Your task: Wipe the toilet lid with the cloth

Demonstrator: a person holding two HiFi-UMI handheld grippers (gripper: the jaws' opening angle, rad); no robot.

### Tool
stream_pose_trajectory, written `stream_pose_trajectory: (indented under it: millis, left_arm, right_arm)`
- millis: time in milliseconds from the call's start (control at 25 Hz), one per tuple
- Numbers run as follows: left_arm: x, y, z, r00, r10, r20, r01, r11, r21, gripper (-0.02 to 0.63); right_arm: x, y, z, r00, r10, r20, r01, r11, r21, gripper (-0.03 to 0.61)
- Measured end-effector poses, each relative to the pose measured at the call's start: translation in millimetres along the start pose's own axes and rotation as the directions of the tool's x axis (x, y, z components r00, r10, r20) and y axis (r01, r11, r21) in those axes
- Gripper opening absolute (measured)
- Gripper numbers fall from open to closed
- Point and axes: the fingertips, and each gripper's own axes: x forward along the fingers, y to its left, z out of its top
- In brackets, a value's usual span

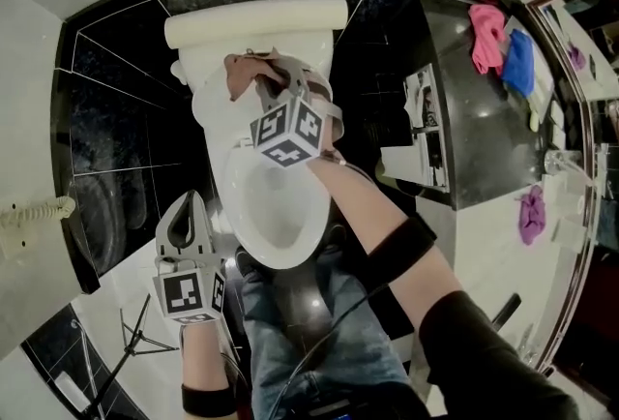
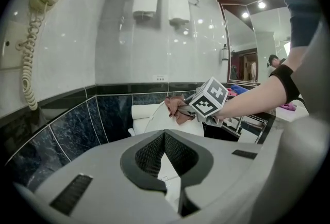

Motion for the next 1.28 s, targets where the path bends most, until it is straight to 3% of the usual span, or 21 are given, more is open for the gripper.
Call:
stream_pose_trajectory:
  millis: [400, 680, 920, 1280]
  left_arm:
    - [30.3, -35.6, -5.9, 0.999, -0.047, -0.027, 0.048, 0.999, 0.025, 0.0]
    - [40.5, -51.4, -11.9, 0.997, -0.061, -0.041, 0.063, 0.997, 0.045, 0.0]
    - [42.1, -53.7, -24.4, 0.998, -0.056, -0.04, 0.058, 0.997, 0.054, 0.0]
    - [38.9, -38.9, -71.5, 0.998, -0.042, -0.053, 0.045, 0.997, 0.069, 0.0]
  right_arm:
    - [-10.3, -21.4, -83.2, 0.996, -0.054, -0.067, 0.065, 0.982, 0.177, 0.078]
    - [-10.4, -22.1, -152.7, 0.988, -0.049, -0.147, 0.095, 0.94, 0.328, 0.077]
    - [1.8, -5.6, -210.0, 0.974, -0.027, -0.227, 0.118, 0.91, 0.399, 0.077]
    - [41.1, 60.2, -306.5, 0.934, 0.036, -0.356, 0.123, 0.902, 0.413, 0.077]
